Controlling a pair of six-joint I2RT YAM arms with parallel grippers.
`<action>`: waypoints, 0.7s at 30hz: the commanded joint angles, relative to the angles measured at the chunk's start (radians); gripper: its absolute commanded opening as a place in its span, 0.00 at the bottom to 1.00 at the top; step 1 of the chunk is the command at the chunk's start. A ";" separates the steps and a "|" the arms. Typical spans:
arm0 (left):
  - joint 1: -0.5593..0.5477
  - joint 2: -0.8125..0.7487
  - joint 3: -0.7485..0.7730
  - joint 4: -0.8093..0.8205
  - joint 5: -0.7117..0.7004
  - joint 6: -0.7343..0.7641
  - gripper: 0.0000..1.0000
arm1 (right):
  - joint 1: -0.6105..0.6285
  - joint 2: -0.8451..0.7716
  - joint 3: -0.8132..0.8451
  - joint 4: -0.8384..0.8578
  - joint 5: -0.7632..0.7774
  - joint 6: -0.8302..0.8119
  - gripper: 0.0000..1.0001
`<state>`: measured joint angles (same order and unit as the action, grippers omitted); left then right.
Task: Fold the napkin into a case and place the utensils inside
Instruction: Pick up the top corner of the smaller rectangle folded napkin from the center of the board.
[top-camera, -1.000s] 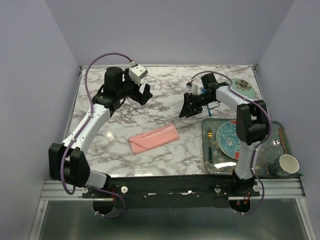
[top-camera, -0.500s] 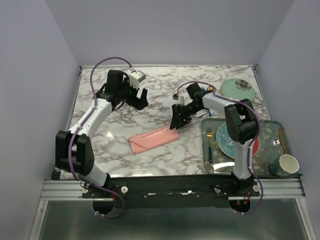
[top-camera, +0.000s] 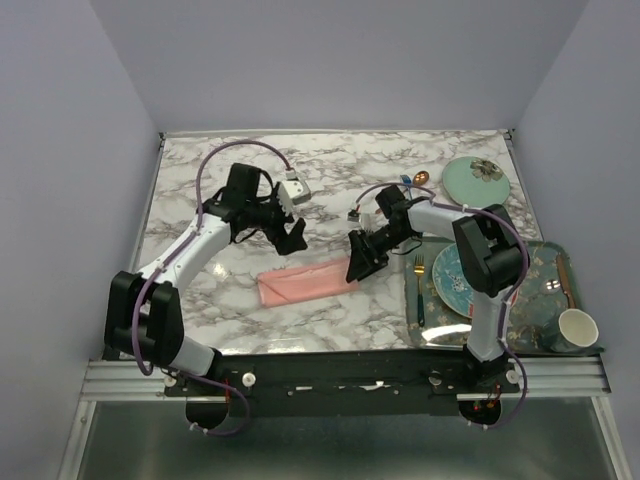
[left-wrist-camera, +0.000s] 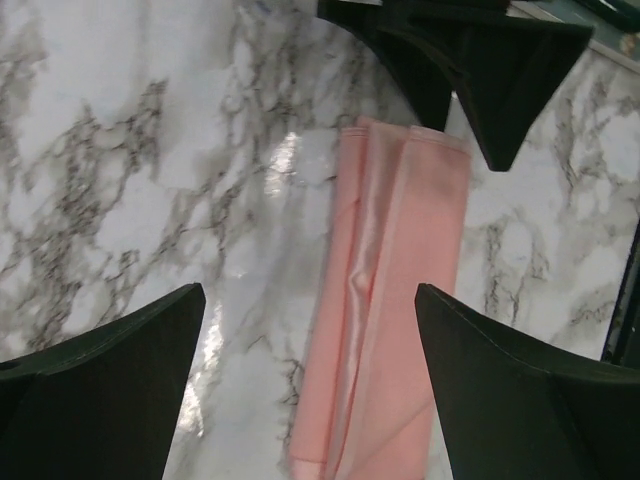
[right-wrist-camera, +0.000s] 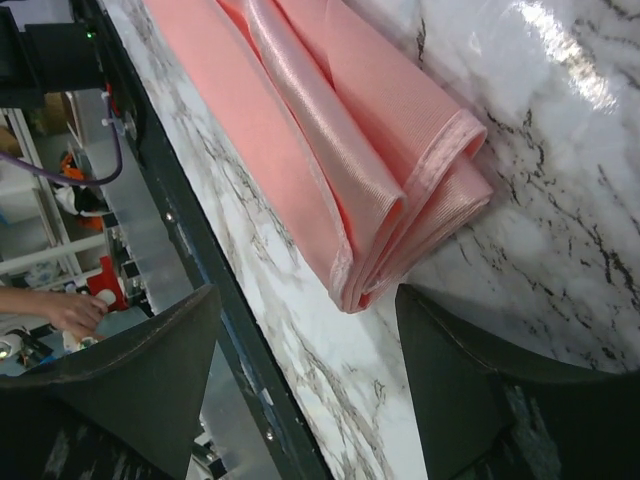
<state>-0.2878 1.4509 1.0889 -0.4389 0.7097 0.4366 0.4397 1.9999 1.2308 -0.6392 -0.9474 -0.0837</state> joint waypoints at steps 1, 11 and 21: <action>-0.121 0.058 -0.021 -0.028 0.114 0.171 0.91 | 0.004 -0.085 -0.043 -0.005 -0.004 0.004 0.80; -0.261 0.308 0.101 0.008 0.083 0.160 0.57 | -0.094 -0.148 -0.045 0.045 0.068 0.169 0.65; -0.309 0.397 0.160 -0.006 0.077 0.208 0.65 | -0.104 -0.112 -0.031 0.127 0.142 0.286 0.46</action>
<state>-0.5724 1.8172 1.2083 -0.4431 0.7715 0.6071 0.3355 1.8702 1.1873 -0.5705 -0.8612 0.1371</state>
